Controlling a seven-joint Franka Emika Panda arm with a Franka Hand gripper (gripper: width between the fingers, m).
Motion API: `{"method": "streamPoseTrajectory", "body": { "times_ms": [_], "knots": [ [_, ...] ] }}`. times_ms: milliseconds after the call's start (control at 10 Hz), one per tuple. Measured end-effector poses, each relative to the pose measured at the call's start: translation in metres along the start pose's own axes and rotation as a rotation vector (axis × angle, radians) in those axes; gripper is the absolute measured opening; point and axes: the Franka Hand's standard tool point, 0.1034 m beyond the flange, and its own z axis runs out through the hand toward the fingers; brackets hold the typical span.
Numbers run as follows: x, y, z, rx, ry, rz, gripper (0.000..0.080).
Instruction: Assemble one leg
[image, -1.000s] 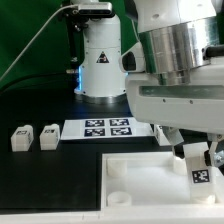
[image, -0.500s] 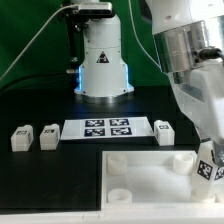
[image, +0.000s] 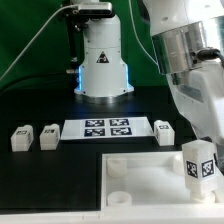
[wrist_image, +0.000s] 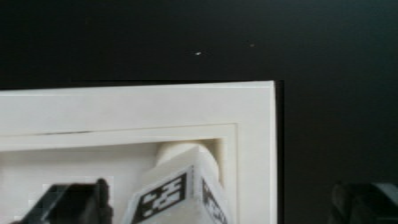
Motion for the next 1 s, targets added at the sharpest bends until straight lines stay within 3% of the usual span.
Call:
{"method": "streamPoseTrajectory", "body": {
  "times_ms": [600, 800, 1000],
  "knots": [
    [0.007, -0.001, 0.0, -0.004, 0.011, -0.66, 0.0649],
    [0.012, 0.001, 0.003, -0.041, 0.047, -0.985, 0.0649],
    [0.004, 0.001, 0.005, -0.065, 0.07, -1.226, 0.0649]
  ]
}}
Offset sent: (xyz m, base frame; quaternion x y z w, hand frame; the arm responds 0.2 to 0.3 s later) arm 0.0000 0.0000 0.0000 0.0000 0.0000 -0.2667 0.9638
